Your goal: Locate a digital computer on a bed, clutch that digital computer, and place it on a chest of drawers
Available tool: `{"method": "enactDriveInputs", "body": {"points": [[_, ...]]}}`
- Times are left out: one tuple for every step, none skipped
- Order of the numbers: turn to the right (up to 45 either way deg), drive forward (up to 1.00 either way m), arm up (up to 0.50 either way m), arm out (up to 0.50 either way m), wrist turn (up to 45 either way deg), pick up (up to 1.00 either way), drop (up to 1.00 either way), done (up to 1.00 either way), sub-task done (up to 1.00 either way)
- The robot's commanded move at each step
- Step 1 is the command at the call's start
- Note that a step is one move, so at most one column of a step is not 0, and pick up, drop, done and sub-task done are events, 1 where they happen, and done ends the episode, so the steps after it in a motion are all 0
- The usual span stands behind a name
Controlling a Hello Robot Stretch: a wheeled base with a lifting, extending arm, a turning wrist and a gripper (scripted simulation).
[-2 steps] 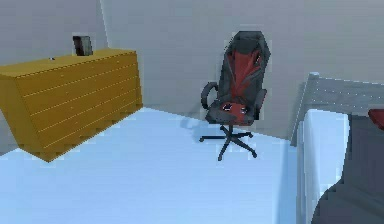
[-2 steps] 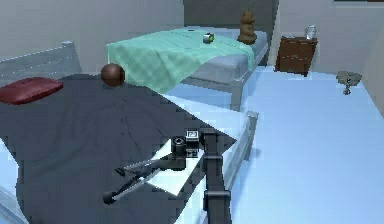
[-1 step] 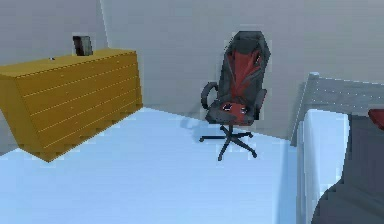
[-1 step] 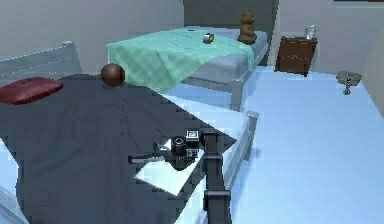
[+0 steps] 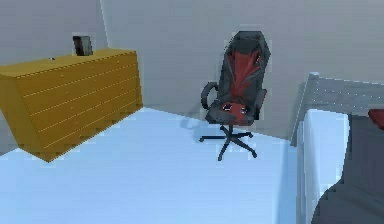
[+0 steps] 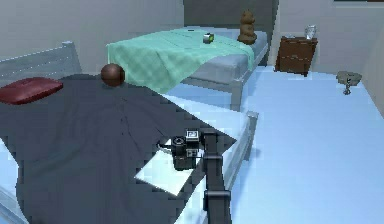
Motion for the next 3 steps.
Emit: {"method": "enactDriveInputs", "body": {"points": [[0.0,0.0,-0.3,0.0,0.0,0.0,0.0,0.0,0.0],[0.0,0.0,0.0,0.0,0.0,1.0,0.0,0.0,0.0],[0.0,0.0,0.1,0.0,0.0,0.0,0.0,0.0,0.0]]}}
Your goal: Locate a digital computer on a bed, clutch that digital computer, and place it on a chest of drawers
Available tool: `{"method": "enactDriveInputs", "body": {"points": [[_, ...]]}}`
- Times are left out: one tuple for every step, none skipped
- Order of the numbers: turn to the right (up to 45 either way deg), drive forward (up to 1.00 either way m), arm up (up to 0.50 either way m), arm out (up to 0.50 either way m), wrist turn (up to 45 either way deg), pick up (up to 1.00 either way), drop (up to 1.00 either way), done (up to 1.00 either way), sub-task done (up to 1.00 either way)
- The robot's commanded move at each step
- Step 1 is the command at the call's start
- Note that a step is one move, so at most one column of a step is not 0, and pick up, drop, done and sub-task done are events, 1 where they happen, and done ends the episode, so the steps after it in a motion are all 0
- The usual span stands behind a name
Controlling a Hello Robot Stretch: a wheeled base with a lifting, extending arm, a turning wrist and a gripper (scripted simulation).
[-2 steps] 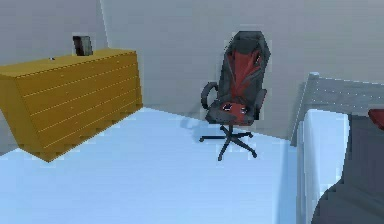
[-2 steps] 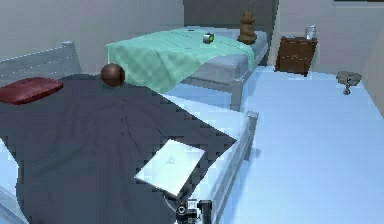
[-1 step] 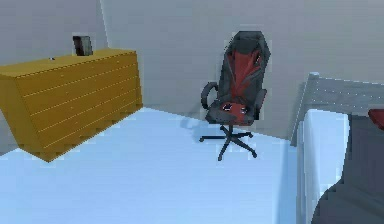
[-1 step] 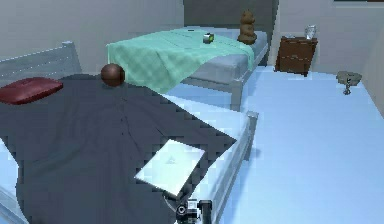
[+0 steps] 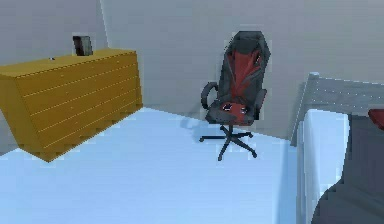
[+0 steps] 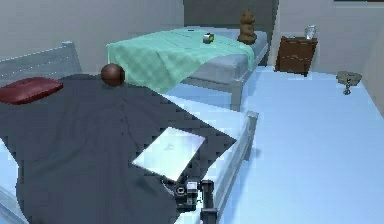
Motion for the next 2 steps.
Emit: {"method": "enactDriveInputs", "body": {"points": [[0.0,0.0,0.4,0.0,0.0,0.0,0.0,0.0,0.0],[0.0,0.0,0.0,0.0,-45.0,0.0,0.0,0.0,0.0]]}}
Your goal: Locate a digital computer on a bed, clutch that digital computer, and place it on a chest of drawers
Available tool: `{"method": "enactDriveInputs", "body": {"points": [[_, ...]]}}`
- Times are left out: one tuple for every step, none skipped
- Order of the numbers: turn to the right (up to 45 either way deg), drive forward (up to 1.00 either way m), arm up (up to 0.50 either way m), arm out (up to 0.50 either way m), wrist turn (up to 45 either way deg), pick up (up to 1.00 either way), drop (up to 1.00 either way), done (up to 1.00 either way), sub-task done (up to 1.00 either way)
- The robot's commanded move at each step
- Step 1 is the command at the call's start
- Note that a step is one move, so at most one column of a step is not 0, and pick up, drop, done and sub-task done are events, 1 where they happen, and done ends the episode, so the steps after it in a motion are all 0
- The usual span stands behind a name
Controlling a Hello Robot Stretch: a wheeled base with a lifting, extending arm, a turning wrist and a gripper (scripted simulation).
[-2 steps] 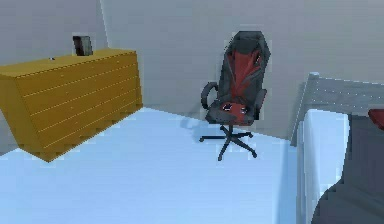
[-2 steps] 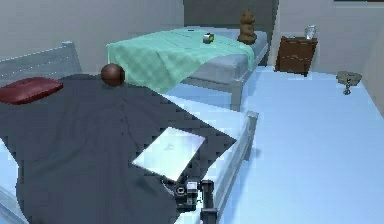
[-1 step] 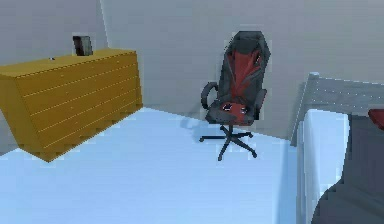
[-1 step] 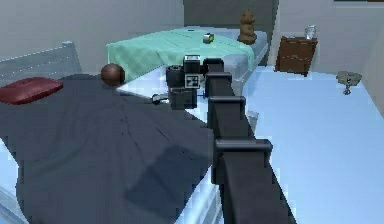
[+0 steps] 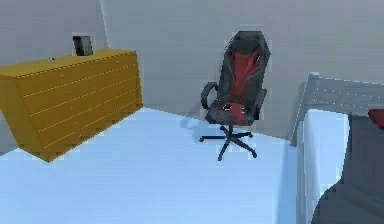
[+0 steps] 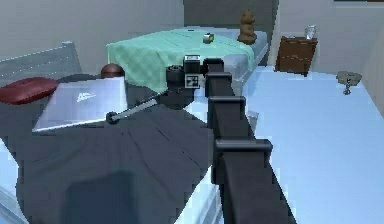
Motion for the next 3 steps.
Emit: {"method": "enactDriveInputs", "body": {"points": [[0.0,0.0,0.0,0.0,-45.0,0.0,0.0,0.0,0.0],[0.0,0.0,0.0,0.0,-27.0,0.0,0.0,0.0,0.0],[0.0,0.0,0.0,-0.32,0.0,0.0,0.0,0.0,0.0]]}}
